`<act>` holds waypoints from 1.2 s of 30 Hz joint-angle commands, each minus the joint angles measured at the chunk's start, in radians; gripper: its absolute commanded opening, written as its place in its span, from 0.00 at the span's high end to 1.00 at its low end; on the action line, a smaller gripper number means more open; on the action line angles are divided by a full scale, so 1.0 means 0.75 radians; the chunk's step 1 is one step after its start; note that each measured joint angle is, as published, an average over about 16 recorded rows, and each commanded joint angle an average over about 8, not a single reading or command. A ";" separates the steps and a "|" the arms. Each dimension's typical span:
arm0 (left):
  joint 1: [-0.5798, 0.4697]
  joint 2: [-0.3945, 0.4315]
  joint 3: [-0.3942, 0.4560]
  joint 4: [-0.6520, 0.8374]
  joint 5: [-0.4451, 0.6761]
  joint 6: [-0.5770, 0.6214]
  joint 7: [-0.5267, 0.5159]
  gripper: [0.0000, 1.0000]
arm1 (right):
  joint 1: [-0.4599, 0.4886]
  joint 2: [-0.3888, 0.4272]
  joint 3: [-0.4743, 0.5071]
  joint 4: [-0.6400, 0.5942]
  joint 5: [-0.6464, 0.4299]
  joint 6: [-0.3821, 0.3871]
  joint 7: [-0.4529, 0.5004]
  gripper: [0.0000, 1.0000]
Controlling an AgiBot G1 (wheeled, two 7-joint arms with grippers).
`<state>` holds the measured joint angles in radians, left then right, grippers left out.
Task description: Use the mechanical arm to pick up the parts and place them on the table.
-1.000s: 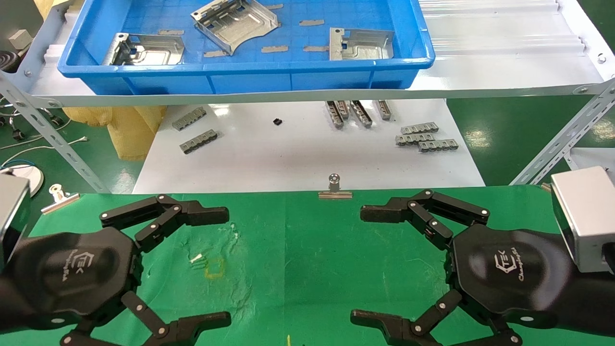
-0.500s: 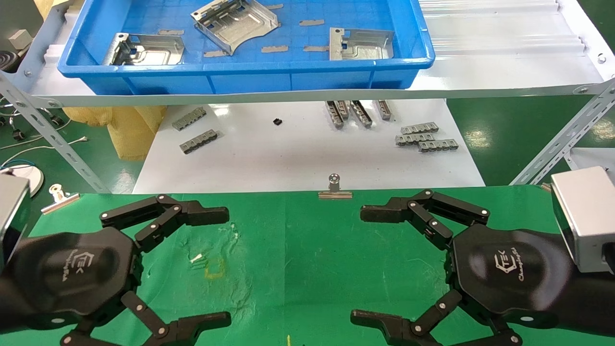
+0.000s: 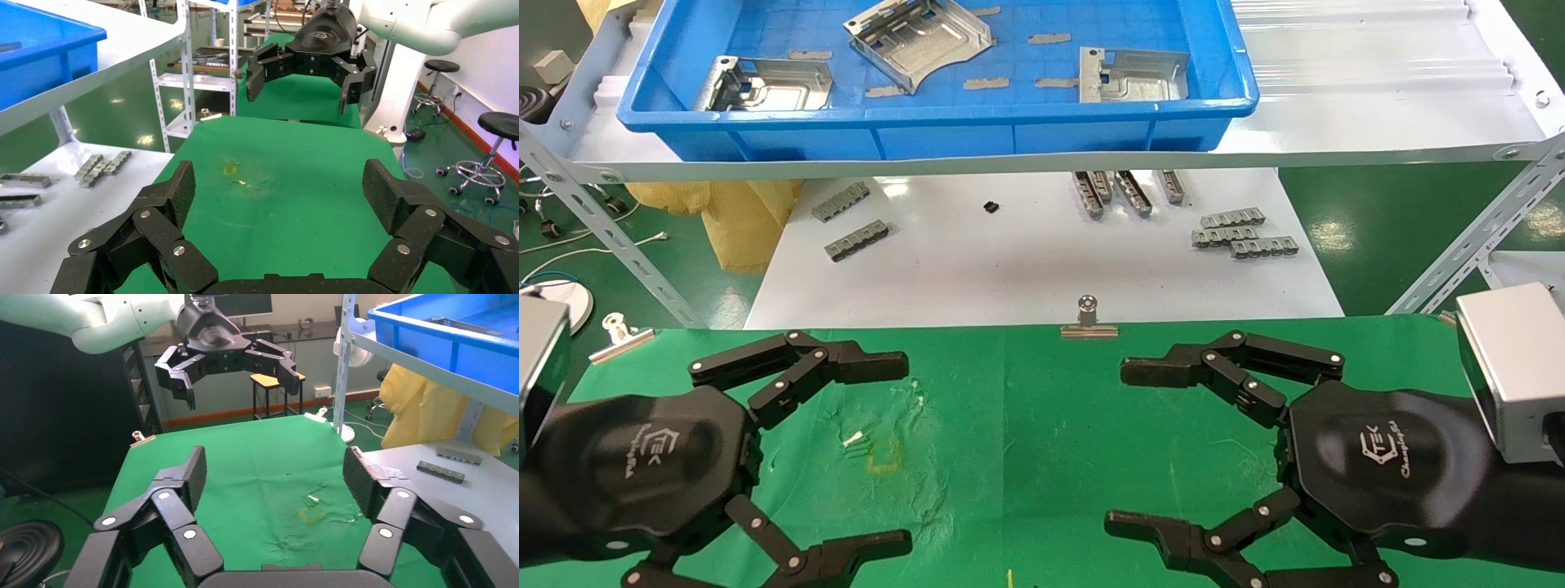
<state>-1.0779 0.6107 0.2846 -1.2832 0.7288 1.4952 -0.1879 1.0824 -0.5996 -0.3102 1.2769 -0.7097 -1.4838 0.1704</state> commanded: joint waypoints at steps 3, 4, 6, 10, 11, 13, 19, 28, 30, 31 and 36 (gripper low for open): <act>0.000 0.000 0.000 0.000 0.000 0.000 0.000 0.00 | 0.000 0.000 0.000 0.000 0.000 0.000 0.000 1.00; 0.000 0.000 0.000 0.000 0.000 0.000 0.000 0.00 | 0.000 0.000 0.000 0.000 0.000 0.000 0.000 1.00; 0.000 0.000 0.000 0.000 0.000 0.000 0.000 0.00 | 0.000 0.000 0.000 0.000 0.000 0.000 0.000 1.00; 0.000 0.000 0.000 0.000 0.000 0.000 0.000 0.00 | 0.000 0.000 0.000 0.000 0.000 0.000 0.000 1.00; 0.000 0.000 0.000 0.000 0.000 0.000 0.000 0.00 | 0.000 0.000 0.000 0.000 0.000 0.000 0.000 1.00; 0.000 0.000 0.000 0.000 0.000 0.000 0.000 0.00 | 0.000 0.000 0.000 0.000 0.000 0.000 0.000 1.00; 0.000 0.000 0.000 0.000 0.000 0.000 0.000 0.00 | 0.000 0.000 0.000 0.000 0.000 0.000 0.000 1.00; 0.000 0.000 0.000 0.000 0.000 0.000 0.000 0.00 | 0.000 0.000 0.000 0.000 0.000 0.000 0.000 1.00; 0.000 0.000 0.000 0.000 0.000 0.000 0.000 0.00 | 0.000 0.000 0.000 0.000 0.000 0.000 0.000 1.00; -0.001 0.000 0.000 0.000 0.000 0.000 0.001 0.00 | 0.000 0.000 0.000 0.000 0.000 0.000 0.000 1.00; -0.035 0.005 -0.003 -0.002 0.014 -0.014 -0.001 0.00 | 0.000 0.000 0.000 0.000 0.000 0.000 0.000 1.00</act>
<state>-1.1291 0.6219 0.2851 -1.2790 0.7520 1.4792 -0.1879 1.0825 -0.5996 -0.3104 1.2766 -0.7097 -1.4838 0.1703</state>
